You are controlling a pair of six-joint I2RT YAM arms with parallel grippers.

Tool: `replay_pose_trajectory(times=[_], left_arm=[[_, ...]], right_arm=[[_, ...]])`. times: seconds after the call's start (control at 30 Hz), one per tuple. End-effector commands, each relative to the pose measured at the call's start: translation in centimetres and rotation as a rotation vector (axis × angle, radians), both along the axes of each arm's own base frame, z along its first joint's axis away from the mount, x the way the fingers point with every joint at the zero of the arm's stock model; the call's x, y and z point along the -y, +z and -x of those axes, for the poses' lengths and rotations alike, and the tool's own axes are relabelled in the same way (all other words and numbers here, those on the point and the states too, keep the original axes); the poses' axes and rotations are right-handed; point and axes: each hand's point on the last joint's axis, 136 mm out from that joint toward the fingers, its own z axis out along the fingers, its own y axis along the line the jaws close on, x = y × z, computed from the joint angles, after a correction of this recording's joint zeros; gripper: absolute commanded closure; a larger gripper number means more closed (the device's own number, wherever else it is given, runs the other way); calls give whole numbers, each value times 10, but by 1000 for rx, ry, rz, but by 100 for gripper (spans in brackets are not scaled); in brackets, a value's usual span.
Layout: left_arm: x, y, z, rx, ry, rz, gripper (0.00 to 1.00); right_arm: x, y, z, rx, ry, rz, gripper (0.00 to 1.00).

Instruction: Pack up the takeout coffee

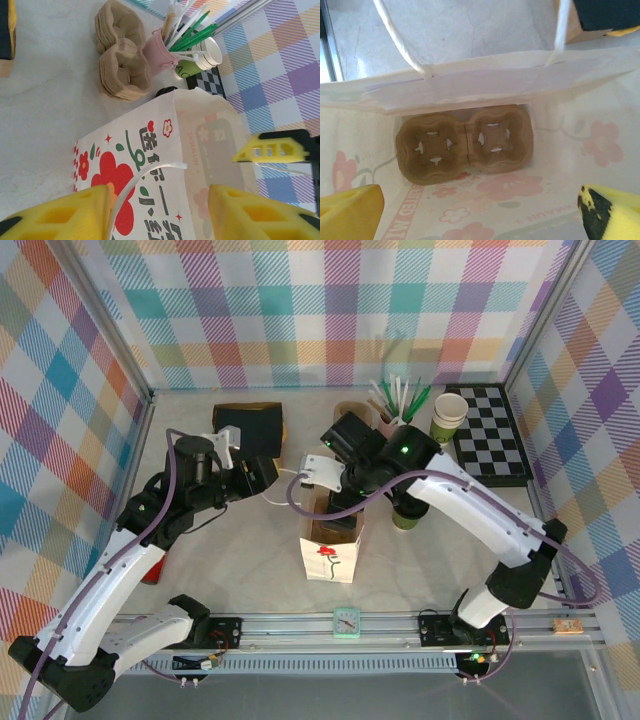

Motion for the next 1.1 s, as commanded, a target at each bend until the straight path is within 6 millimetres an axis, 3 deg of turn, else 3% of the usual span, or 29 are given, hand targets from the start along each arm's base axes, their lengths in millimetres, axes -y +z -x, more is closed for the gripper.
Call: replay_pose_trajectory(times=[0.0,0.37,0.57,0.73,0.93,1.07], left_arm=[[-2,24,-1,61,5,37,41],[-1,32,2,86,-19,31,29],[-13,35,0,109,2,-85,8],[-21,43,-13,142,11,-245,4],[15,27,-34,85,-121,-342,10],[36,7,-49,50,-171,-431,17]], right_arm=[[0,27,5,35,-14,-97,1],[5,47,0,82,-90,-166,1],[11,68,-22,149,-260,-217,1],[23,94,-40,181,-415,-309,1],[45,102,-69,97,-634,-371,0],[63,80,-87,-40,-775,-355,9]])
